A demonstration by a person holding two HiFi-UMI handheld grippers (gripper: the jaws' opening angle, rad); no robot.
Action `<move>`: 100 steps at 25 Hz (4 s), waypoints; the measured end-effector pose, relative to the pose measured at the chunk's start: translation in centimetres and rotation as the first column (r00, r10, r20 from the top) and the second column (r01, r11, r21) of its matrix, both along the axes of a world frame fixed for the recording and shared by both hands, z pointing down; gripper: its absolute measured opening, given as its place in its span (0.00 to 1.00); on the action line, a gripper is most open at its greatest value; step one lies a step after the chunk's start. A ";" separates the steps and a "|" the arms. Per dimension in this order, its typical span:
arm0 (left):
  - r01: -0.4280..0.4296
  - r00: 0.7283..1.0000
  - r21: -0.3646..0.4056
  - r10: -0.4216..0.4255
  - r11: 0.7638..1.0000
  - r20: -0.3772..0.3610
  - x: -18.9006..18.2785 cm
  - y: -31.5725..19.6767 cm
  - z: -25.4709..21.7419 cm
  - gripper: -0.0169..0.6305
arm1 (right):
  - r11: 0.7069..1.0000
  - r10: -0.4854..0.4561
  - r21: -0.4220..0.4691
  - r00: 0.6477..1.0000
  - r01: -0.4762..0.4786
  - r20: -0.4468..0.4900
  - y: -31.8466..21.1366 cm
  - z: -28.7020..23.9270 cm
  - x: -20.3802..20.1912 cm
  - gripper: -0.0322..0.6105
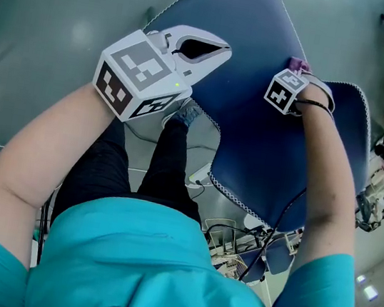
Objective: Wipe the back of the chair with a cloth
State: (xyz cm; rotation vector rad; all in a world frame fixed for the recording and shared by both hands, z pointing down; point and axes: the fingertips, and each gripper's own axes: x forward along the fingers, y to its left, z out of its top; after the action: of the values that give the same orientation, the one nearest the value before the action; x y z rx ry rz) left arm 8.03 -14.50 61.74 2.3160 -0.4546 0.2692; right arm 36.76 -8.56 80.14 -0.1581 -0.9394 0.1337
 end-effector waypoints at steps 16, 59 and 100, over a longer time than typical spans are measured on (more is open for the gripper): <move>-0.003 1.000 0.008 0.003 1.000 -0.003 -0.5 0.2 -0.7 0.02 | 1.000 0.017 -0.026 1.000 -0.017 0.018 1.9 -0.2 -1.6 0.14; 0.003 1.000 0.018 -0.002 1.000 -0.015 -2.3 3.8 -0.8 0.02 | 0.996 0.025 -0.092 0.998 -0.019 0.057 9.3 0.2 -6.8 0.14; 0.016 0.999 0.021 -0.016 1.000 -0.030 -4.0 4.8 -1.6 0.02 | 0.962 0.037 -0.271 0.990 0.002 0.135 19.5 -0.7 -14.7 0.14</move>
State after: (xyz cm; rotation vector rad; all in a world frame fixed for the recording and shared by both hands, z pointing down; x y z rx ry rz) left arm 4.05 -9.66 60.14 2.3326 -0.4628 0.2231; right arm 22.10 10.94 79.43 -0.4171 -1.0597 0.2709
